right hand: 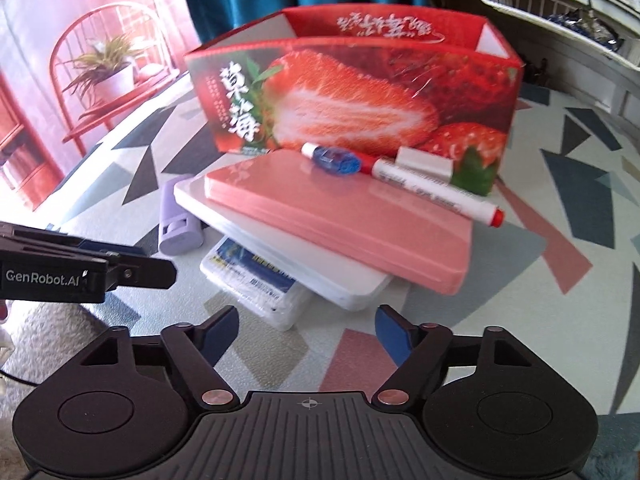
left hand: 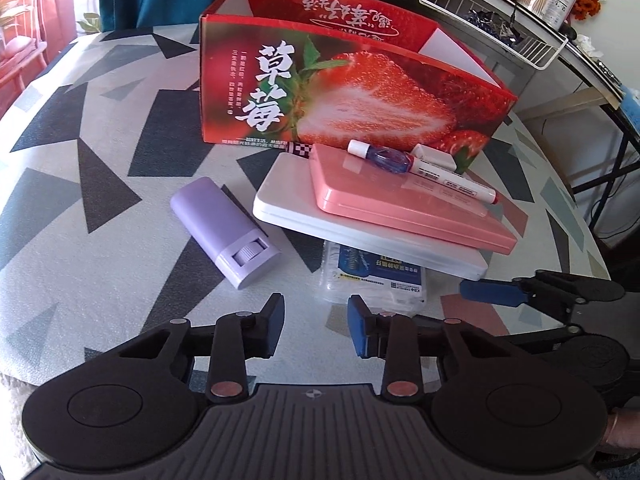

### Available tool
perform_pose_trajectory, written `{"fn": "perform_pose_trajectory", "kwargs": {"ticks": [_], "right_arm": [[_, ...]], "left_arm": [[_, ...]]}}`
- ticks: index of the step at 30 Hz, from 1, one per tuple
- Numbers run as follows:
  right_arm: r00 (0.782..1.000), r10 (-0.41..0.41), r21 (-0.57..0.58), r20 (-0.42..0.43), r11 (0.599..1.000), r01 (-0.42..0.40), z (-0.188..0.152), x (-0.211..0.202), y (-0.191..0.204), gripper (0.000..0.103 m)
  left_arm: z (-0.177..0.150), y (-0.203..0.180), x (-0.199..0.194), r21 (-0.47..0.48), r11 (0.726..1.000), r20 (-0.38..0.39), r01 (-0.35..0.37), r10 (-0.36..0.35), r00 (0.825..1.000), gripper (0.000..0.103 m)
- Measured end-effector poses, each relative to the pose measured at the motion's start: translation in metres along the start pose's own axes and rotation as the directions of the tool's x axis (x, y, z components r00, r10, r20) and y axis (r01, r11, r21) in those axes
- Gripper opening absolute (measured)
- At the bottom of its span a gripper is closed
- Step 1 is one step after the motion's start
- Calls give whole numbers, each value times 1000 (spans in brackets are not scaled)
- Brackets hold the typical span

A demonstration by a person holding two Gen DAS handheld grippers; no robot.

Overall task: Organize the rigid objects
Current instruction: 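Close the right gripper on the clear blue-labelled plastic packet and lift it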

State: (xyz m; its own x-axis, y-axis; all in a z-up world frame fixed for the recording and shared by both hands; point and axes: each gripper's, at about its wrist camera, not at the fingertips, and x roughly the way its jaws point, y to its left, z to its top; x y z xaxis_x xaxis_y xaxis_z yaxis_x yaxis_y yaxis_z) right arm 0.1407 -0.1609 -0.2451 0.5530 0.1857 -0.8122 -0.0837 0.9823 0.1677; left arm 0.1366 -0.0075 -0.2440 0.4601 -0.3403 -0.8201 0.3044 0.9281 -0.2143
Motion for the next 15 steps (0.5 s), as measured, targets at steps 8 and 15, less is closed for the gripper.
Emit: {"fn": "perform_pose_trajectory", "kwargs": {"ticks": [8,15], "right_arm": [[1000,28,-71,-3,997,-28,-2,10,10,49],[999,39,-55,3,998,-39,0,16,3,48]], "left_arm": [[11,0,20,-18,998,-19,67,-68,998,36],[18,5,36,-52,992,-32,113,-115,993,36]]}}
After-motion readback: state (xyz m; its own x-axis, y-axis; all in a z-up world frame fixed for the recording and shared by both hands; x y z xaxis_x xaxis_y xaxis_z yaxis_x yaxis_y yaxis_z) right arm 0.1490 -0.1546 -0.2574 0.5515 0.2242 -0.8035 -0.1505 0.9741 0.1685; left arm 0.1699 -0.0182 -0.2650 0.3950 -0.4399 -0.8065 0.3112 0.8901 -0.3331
